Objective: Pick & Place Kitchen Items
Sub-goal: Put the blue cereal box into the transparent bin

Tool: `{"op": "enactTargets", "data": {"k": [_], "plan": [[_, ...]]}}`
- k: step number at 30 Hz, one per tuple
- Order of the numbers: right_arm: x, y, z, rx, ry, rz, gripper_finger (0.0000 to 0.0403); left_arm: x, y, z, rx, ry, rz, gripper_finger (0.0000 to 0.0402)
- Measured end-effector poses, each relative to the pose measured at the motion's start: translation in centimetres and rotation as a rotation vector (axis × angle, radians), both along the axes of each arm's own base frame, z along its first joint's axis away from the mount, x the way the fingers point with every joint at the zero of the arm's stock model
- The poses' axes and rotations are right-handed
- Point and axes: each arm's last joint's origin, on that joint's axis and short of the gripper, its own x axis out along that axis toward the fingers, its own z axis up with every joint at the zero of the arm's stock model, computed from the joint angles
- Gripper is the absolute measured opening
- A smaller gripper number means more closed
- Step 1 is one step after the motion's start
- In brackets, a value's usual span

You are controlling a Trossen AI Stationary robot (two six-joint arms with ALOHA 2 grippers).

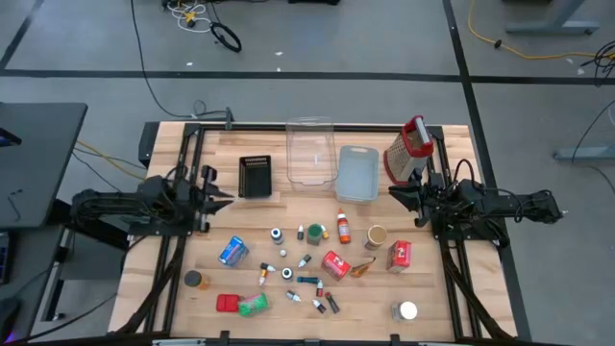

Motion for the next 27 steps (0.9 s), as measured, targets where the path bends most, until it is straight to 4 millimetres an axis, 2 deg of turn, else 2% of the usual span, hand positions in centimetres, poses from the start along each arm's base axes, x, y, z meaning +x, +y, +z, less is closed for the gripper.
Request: {"op": "enactTargets", "data": {"k": [4, 17, 23, 27], "plan": [[0.0, 0.0, 0.0, 0.000, 0.000, -0.001, 0.0068, -0.4, -0.3, 0.8, -0.029, -0.087, -0.121, 0.0057], [0.0, 0.0, 0.0, -0.005, 0.001, -0.002, 0.0068, -0.5, -0.3, 1.0, -0.074, -0.102, -0.135, 0.0057], [-0.1, -0.1, 0.4, -0.223, -0.005, -0.083, 0.0068, -0.4, -0.1, 1.1, -0.081, -0.069, -0.085, 0.0071], [-0.3, -0.2, 1.2, -0.250, -0.085, -0.124, 0.0068, -0.4, 0.0, 1.7, -0.102, -0.066, -0.048, 0.0097]]}}
